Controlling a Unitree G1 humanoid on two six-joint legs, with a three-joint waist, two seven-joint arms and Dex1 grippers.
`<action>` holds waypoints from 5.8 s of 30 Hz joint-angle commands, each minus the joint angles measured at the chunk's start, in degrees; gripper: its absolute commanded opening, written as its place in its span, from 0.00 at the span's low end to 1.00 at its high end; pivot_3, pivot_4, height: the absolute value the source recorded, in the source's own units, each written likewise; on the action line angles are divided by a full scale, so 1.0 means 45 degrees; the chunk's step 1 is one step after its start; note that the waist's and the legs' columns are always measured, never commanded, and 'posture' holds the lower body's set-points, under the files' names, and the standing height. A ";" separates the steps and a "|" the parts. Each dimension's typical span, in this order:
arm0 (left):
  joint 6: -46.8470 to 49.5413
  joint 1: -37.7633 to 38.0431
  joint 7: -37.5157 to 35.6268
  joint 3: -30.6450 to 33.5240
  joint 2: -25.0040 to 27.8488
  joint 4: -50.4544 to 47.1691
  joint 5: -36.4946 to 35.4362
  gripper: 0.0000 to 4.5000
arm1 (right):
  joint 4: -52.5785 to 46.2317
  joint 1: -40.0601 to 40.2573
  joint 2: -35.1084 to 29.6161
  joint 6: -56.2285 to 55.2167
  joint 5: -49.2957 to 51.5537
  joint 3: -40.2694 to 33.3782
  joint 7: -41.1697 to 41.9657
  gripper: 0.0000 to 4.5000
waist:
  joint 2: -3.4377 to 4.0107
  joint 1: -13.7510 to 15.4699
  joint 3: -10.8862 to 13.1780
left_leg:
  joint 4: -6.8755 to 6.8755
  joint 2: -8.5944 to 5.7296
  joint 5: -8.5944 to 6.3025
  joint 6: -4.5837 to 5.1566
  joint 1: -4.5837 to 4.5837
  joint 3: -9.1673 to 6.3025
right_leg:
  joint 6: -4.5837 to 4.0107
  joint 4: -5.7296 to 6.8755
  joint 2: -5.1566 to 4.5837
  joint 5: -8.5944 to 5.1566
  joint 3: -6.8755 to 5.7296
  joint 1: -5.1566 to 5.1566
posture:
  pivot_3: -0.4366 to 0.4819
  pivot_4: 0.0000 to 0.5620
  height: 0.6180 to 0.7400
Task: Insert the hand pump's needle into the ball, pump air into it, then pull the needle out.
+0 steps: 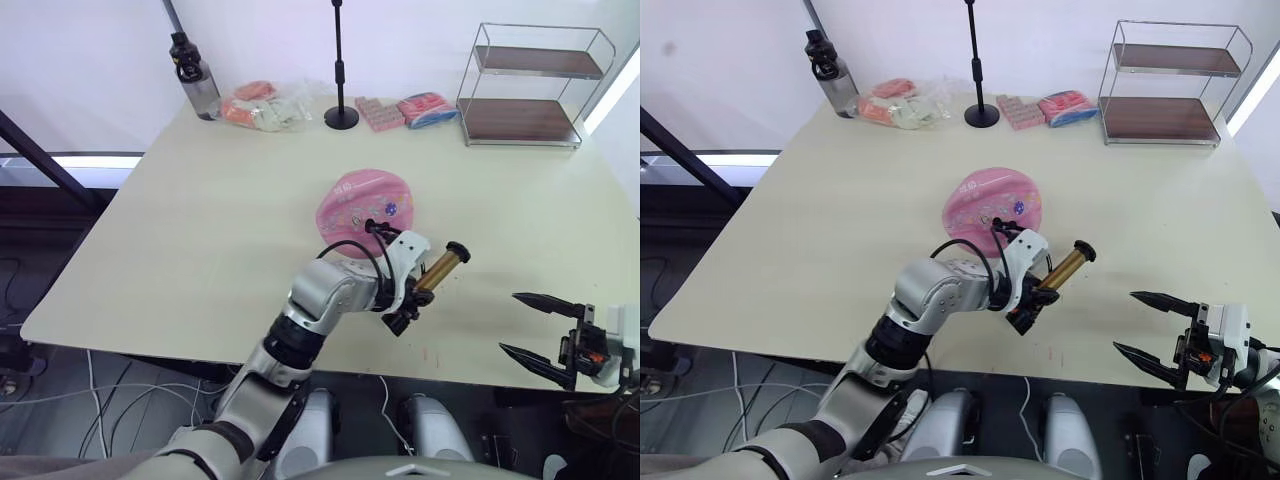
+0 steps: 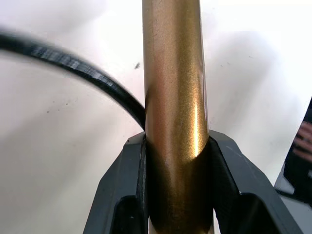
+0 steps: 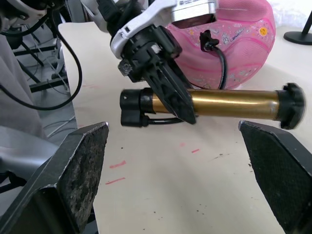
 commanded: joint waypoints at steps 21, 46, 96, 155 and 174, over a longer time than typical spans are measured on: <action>-0.7992 0.2545 -0.5764 -0.0742 0.5762 -0.2080 0.1066 0.25 | -0.2192 -0.0338 0.0379 0.2857 0.1203 0.0070 -0.2896 1.00 | -0.0008 -0.0018 0.0006 | 0.0042 -0.0090 -0.0086 0.0144 0.0011 0.0070 | 0.0089 -0.0007 -0.0116 -0.0038 0.0142 0.0000 | 0.48 0.27 1.00; -1.3376 0.4824 -0.6132 0.0629 0.4271 -0.0654 0.1955 0.25 | -0.6354 -0.2208 0.3478 1.0158 0.6472 0.1345 -1.2480 1.00 | -0.0091 -0.0124 0.0001 | 0.0300 -0.0242 -0.0412 0.0623 0.0014 0.0722 | 0.0509 -0.0041 -0.0302 0.0072 0.0932 -0.0184 | 0.48 0.27 1.00; -1.3309 0.5070 -0.5891 0.0560 0.3319 -0.0390 0.2238 0.25 | -0.5856 -0.3200 0.5780 0.9392 0.5064 0.2967 -1.3888 1.00 | -0.0104 -0.0386 -0.0007 | 0.0493 -0.0220 -0.0720 0.0799 0.0027 0.0979 | 0.0677 -0.0055 -0.0424 0.0171 0.0874 -0.0292 | 0.48 0.27 1.00; -1.3770 0.5231 -0.6406 0.1206 0.3097 -0.0180 0.1988 0.99 | -0.5620 -0.4115 0.5626 0.9853 0.5728 0.2492 -1.4135 0.40 | -0.0102 -0.0397 -0.0007 | 0.0553 -0.0213 -0.0681 0.0751 0.0016 0.0909 | 0.0639 -0.0053 -0.0408 0.0188 0.0822 -0.0255 | 0.48 0.27 1.00; -1.2033 0.5020 -0.9063 0.1232 0.4953 0.0214 0.0876 0.99 | -0.5730 -0.4567 0.4326 0.9102 0.3903 0.3104 -1.1534 0.40 | -0.0100 -0.0390 -0.0005 | 0.0552 -0.0197 -0.0682 0.0749 0.0014 0.0902 | 0.0616 -0.0050 -0.0428 0.0185 0.0724 -0.0256 | 0.48 0.27 1.00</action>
